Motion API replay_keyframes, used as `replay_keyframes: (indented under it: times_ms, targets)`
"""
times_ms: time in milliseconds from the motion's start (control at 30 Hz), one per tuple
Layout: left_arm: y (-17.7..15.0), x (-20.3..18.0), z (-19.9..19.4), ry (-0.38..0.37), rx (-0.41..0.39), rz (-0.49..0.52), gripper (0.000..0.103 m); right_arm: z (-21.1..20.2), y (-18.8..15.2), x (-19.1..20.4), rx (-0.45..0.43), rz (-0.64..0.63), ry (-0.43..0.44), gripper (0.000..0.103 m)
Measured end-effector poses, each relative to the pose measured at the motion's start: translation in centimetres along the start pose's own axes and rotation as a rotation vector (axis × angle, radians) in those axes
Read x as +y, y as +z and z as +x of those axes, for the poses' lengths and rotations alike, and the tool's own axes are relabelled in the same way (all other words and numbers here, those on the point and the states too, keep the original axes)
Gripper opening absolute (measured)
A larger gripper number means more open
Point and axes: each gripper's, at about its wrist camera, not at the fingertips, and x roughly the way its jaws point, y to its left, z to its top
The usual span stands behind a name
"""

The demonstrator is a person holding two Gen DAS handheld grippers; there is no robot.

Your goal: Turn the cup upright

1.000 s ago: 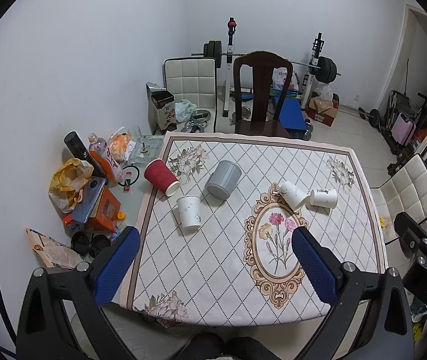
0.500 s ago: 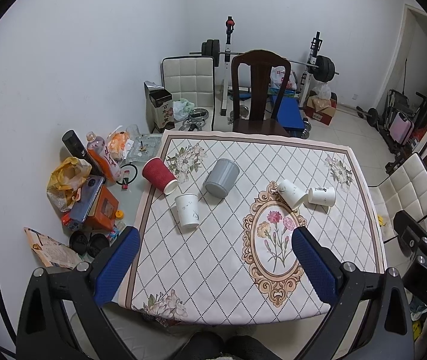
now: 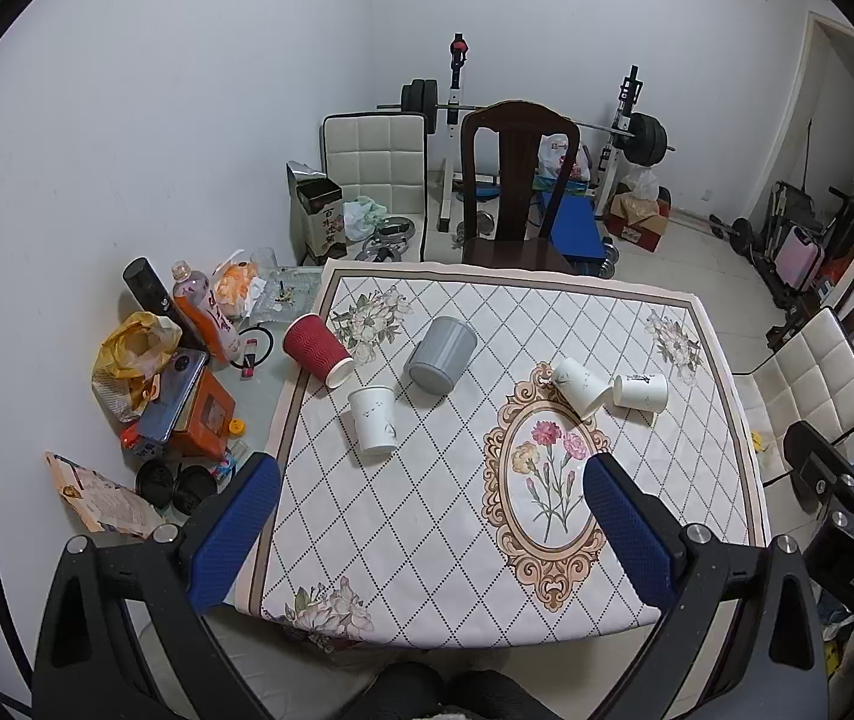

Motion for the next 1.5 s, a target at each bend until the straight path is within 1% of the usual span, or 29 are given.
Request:
replay_keyframes:
  times_ms: [333,400,500,567,733,767,867,933,1067,1200,1300,1400,1467,1500]
  targets:
    - [-0.6,-0.1,0.3,0.004,-0.001,0.004,0.103,-0.3,0.2,1.1,0.006,0.024,-0.004,0.103]
    - [-0.4,0.3,1.1,0.019,-0.002,0.010,0.103,0.3,0.2,1.6,0.018,0.028,-0.009,0.103]
    - [0.2,1.0,3.1,0.030,0.014,0.017,0.103,2.5,-0.1,2.3,0.062,0.038,-0.023,0.103]
    - [0.4,1.4,5.2,0.057,0.034,0.037,0.103,4.8,-0.6,2.8,0.103,0.045,-0.038,0.103]
    - [0.9,2.9,11.7,0.084,0.141,0.085,0.103,12.0,-2.5,3.3,0.239,0.067,-0.073,0.103]
    - [0.9,2.9,13.2,0.086,0.164,0.091,0.103,13.9,-2.9,3.4,0.281,0.069,-0.074,0.103]
    - [0.8,2.9,17.5,0.086,0.241,0.104,0.103,19.2,-4.5,3.6,0.370,0.072,-0.078,0.103]
    - [0.9,2.8,20.2,0.103,0.282,0.116,0.103,22.3,-5.4,3.8,0.424,0.071,-0.071,0.103]
    - [1.5,2.7,25.0,0.123,0.347,0.124,0.103,29.1,-6.6,4.9,0.533,0.036,-0.056,0.103]
    - [2.3,2.0,29.5,0.112,0.407,0.134,0.103,34.5,-6.8,6.0,0.613,-0.004,-0.040,0.103]
    - [3.3,1.2,32.5,0.095,0.440,0.152,0.103,37.7,-6.5,6.8,0.652,-0.027,-0.032,0.103]
    - [4.4,0.1,35.1,0.074,0.456,0.184,0.103,40.4,-6.2,7.0,0.681,-0.036,-0.028,0.103]
    - [5.2,-0.5,36.5,0.069,0.462,0.199,0.099,42.0,-6.2,6.9,0.704,-0.037,-0.023,0.103]
    - [5.6,-0.8,37.3,0.062,0.466,0.204,0.099,42.8,-6.1,6.9,0.716,-0.037,-0.021,0.103]
